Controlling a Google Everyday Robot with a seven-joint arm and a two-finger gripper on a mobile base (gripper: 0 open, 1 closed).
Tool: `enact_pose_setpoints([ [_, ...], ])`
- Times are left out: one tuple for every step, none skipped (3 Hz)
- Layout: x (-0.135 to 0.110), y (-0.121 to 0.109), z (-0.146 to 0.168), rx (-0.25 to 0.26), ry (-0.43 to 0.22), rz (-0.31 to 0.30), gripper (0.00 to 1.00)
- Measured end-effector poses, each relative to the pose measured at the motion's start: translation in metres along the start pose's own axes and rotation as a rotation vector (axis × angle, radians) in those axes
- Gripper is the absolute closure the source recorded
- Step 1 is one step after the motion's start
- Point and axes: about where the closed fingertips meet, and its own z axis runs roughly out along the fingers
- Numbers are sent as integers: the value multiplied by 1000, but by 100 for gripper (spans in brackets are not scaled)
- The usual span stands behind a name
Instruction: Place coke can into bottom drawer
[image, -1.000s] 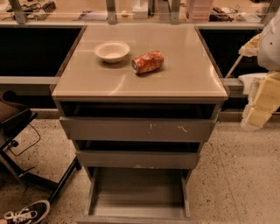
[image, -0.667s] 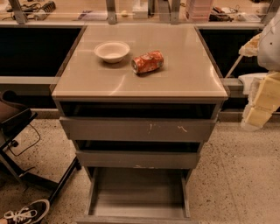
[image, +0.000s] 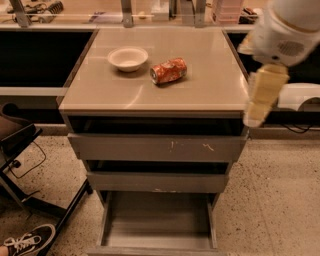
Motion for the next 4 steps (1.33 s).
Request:
enact_pose_setpoints([
  [-64, -57, 37, -55, -22, -104, 0],
  [-126, -110, 95, -118, -39, -153, 0],
  [-173, -145, 152, -171, -94, -164, 0],
  [-184, -170, 167, -128, -134, -148, 0],
])
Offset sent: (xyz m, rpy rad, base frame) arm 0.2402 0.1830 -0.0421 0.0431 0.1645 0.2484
